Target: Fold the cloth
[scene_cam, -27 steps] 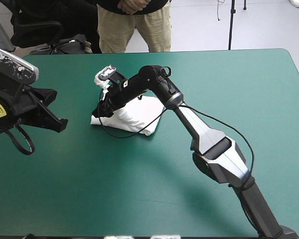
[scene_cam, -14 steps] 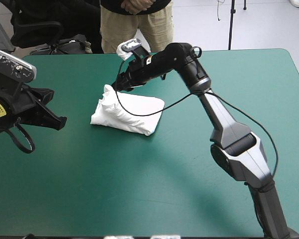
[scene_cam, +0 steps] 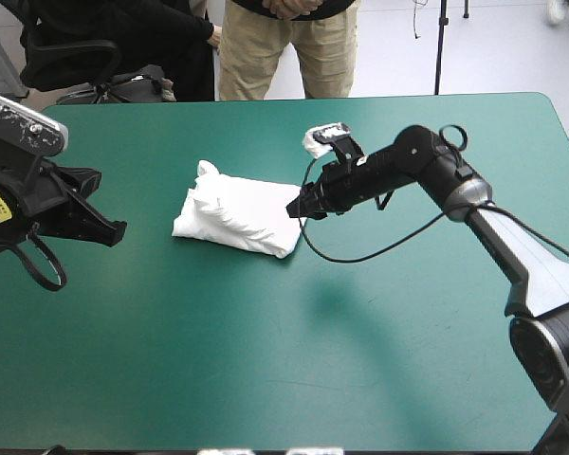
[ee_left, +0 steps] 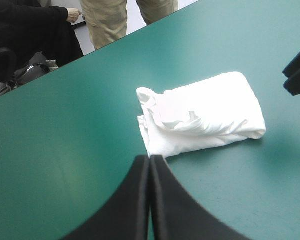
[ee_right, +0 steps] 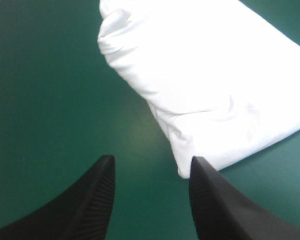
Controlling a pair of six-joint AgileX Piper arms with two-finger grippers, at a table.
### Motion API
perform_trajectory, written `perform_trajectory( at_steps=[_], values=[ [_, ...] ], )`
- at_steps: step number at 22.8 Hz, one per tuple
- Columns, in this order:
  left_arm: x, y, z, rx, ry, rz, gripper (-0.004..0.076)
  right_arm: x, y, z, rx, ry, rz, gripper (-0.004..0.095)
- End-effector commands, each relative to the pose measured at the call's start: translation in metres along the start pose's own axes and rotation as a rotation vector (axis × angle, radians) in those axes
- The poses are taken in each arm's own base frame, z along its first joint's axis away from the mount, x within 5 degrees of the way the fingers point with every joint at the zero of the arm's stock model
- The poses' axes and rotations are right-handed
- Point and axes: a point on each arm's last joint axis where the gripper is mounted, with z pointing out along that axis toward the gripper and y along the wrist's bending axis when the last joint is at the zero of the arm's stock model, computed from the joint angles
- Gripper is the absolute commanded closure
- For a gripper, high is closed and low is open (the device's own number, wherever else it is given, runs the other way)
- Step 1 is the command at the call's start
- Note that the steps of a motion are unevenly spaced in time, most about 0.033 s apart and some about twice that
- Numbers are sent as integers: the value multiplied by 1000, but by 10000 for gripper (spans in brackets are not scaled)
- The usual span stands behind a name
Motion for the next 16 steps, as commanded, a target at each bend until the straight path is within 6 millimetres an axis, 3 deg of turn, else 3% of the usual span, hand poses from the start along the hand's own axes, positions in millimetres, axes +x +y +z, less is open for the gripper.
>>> perform_trajectory(
  at_steps=[1,2,10,16],
  values=[
    [-2,0,-9,5,-25,-19,741,3,-7,-4,30,-253,83,461],
    [-2,0,-9,6,-23,-19,741,13,-18,11,28,-250,126,425],
    [-1,0,-9,9,-14,-19,741,33,-52,67,-27,-165,218,356],
    [0,0,-9,12,-8,-20,741,37,-60,80,-32,-150,250,361]
  ],
)
